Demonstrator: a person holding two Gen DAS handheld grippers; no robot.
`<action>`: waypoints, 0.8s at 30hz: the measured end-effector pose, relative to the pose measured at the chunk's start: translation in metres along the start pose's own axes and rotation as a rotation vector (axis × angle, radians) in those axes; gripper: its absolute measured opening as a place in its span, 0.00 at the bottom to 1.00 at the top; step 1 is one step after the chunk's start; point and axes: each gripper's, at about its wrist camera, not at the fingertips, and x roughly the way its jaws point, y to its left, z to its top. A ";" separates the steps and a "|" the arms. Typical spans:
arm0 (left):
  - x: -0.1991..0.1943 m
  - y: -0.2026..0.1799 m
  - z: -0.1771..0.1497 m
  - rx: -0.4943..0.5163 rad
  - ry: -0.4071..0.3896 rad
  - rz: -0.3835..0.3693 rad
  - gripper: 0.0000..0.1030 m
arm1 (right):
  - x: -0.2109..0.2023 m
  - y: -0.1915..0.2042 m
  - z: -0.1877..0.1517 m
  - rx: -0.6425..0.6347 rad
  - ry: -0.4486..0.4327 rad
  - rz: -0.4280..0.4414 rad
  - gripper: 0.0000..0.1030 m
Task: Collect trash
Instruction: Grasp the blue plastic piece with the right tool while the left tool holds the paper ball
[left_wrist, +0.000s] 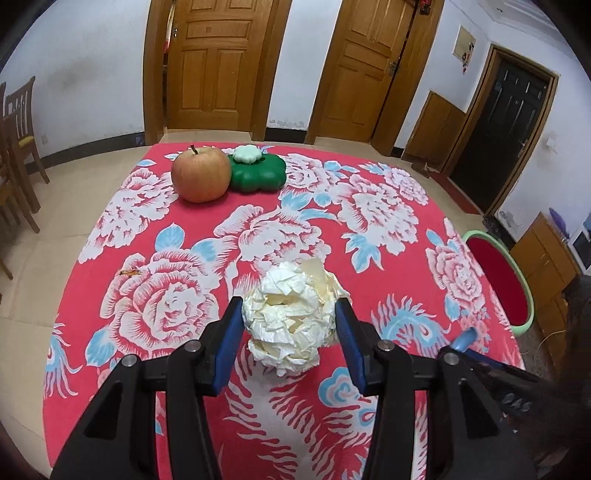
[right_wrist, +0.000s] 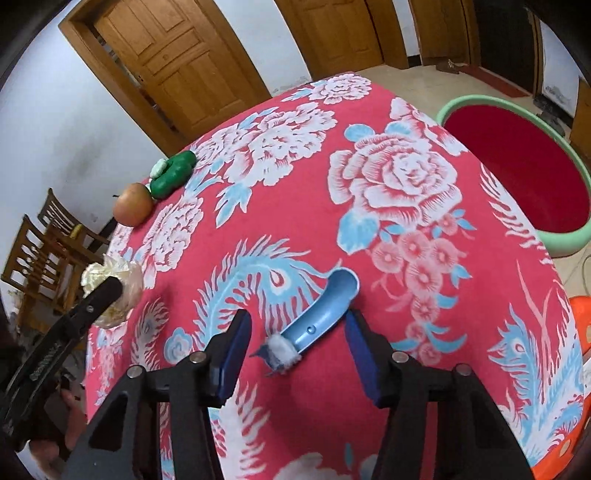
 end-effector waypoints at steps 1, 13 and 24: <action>0.000 0.001 0.000 -0.010 0.002 -0.016 0.48 | 0.001 0.004 0.000 -0.015 -0.003 -0.021 0.53; 0.000 -0.007 -0.005 0.020 -0.008 -0.116 0.48 | 0.004 0.019 -0.007 -0.091 -0.046 -0.155 0.21; -0.009 -0.026 -0.005 0.022 -0.009 -0.116 0.48 | -0.020 -0.001 -0.006 -0.070 -0.087 -0.088 0.20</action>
